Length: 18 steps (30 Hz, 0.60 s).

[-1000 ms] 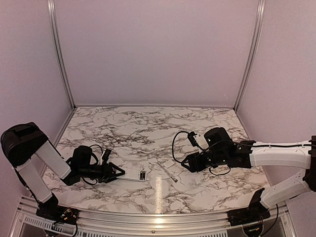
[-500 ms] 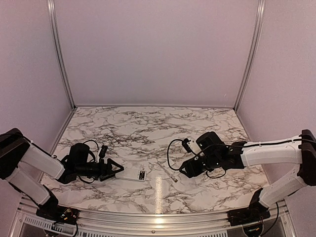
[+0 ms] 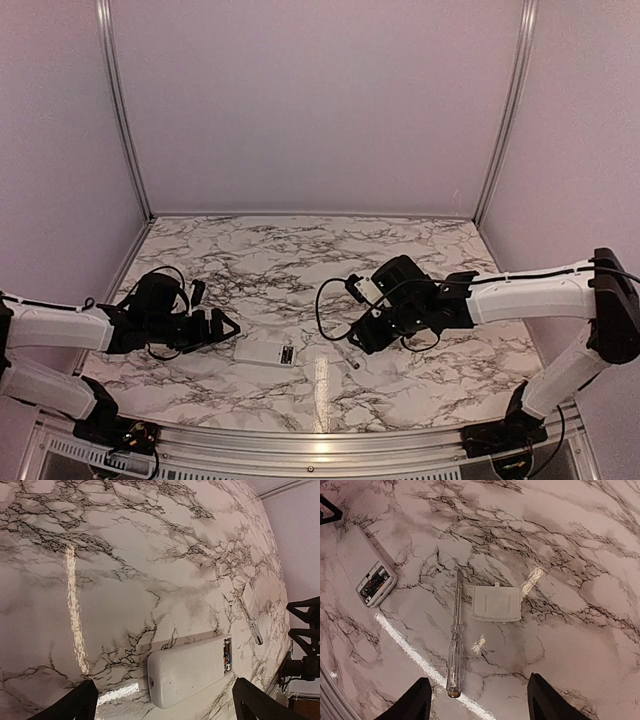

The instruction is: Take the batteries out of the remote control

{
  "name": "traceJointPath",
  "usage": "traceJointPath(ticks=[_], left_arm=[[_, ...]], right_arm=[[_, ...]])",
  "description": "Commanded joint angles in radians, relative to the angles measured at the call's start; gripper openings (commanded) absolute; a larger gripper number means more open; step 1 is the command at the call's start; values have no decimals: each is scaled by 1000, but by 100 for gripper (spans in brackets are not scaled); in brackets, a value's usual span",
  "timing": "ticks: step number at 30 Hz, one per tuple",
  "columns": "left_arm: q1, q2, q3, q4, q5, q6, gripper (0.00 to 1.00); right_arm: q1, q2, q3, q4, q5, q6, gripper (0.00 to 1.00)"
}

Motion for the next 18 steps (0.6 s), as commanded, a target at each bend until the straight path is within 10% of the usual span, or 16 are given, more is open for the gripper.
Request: traceJointPath(ticks=[1,18], left_arm=[[1,-24,73,-135,-82,74,99],[1,-77,94,-212,-126,140,97]], right_arm=[[17,48,36,-47,-5,-5,62],[116,195,37,-32,-26,2,49]])
